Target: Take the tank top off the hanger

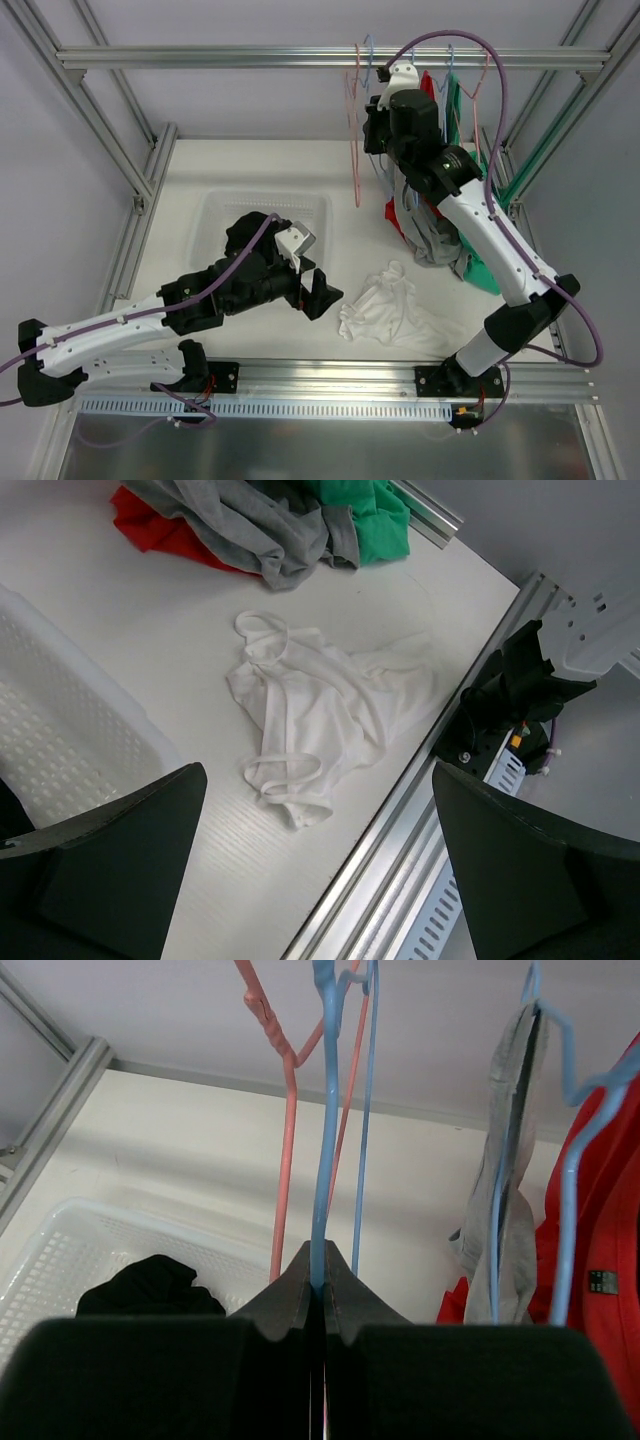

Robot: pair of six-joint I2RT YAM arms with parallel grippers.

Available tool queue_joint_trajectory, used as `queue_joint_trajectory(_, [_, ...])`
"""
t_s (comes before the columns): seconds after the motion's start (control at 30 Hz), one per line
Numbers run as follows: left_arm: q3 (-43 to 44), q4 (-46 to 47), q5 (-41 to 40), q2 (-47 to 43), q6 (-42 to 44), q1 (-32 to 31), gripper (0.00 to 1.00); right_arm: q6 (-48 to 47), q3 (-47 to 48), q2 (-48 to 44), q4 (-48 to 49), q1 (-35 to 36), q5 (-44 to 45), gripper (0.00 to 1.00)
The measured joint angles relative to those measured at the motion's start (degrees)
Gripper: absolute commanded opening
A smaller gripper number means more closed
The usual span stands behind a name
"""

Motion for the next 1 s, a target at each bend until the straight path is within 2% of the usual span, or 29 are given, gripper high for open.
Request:
queue_joint_trajectory(0.2, [-0.1,0.0,0.1,1.5,-1.3,0.0,0.99,0.8,-2.1,1.3,-0.5,-0.6,-0.2,0.0])
queue_joint_trajectory(0.23, [-0.1,0.1,0.1,2.3,-1.5,-0.3,0.99,1.0,-2.4,1.2,-0.2,-0.8,-0.3,0.05])
queue_joint_trajectory(0.27, [-0.1,0.2,0.3,3.2,-1.7,-0.5,0.99,1.3,-3.0,1.0,0.2,-1.2,-0.8,0.32])
queue_joint_trajectory(0.3, [-0.1,0.2,0.4,4.4,-1.7,-0.8,0.99,2.1,-3.9,0.5,0.7,-1.5,-1.3,0.4])
queue_joint_trajectory(0.33, [0.0,0.1,0.4,5.9,-1.8,-1.2,0.99,2.2,-5.0,-0.2,0.7,-1.8,-1.8,0.41])
queue_joint_trajectory(0.43, [0.9,0.1,0.5,11.0,-2.0,-2.2,0.99,2.6,-8.5,-3.5,0.1,-2.6,-3.5,0.53])
queue_joint_trajectory(0.53, [2.9,0.1,0.6,16.9,-2.3,-2.6,0.99,3.0,-11.1,-8.9,-1.8,-2.6,-6.1,0.71])
queue_joint_trajectory(0.57, [3.9,0.2,0.7,19.1,-2.3,-2.7,0.99,2.9,-11.5,-11.3,-2.6,-2.6,-7.1,0.81])
queue_joint_trajectory(0.7, [8.5,1.0,1.5,28.6,-2.6,-3.3,0.99,1.9,-13.3,-23.2,-5.5,-2.8,-9.7,0.99])
queue_joint_trajectory(0.9, [18.3,2.1,3.3,47.2,-2.7,-4.4,0.98,0.8,-22.5,-48.0,-10.7,-3.0,-10.3,0.99])
queue_joint_trajectory(1.0, [23.0,1.9,3.4,55.6,-2.8,-5.2,0.99,0.6,-25.2,-55.5,-13.2,-3.1,-10.8,0.99])
